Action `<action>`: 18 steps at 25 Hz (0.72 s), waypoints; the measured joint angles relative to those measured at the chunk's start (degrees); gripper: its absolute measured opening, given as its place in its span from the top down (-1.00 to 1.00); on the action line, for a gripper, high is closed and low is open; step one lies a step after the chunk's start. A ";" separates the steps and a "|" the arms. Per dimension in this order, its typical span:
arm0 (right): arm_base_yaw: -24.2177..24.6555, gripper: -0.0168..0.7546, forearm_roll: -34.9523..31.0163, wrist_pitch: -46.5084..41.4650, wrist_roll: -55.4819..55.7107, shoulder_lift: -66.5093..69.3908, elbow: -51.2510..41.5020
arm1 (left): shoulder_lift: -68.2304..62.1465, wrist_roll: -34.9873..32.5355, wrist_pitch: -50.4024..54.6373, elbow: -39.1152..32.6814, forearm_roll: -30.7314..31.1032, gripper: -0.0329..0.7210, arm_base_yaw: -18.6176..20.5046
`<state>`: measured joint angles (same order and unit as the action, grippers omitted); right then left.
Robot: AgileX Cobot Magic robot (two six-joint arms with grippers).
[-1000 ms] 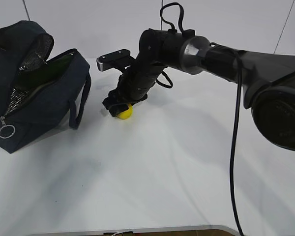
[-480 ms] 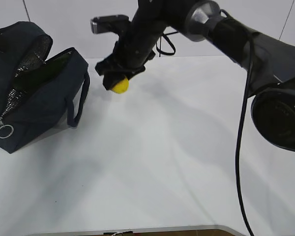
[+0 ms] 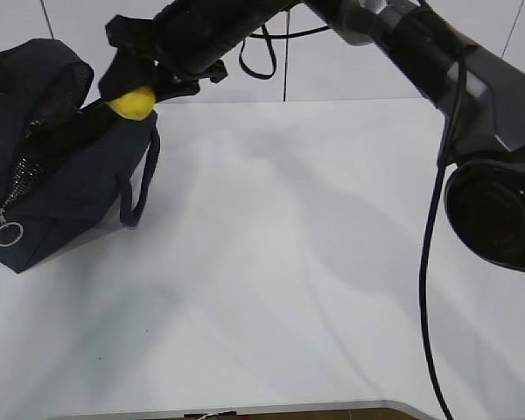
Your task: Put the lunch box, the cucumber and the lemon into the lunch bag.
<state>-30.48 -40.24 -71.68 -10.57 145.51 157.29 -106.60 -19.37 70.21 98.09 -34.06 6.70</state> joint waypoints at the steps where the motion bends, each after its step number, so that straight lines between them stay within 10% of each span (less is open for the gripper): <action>1: 0.00 0.02 -2.91 0.43 -0.11 0.43 0.00 | 0.00 0.00 0.00 0.00 0.00 0.95 0.00; 18: -3.19 -0.27 -9.98 17.30 -0.46 6.90 0.00 | 0.00 0.00 0.00 0.00 0.00 0.95 0.00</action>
<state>-33.67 -50.22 -54.38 -11.03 152.40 157.29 -106.60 -19.37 70.21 98.09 -34.06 6.70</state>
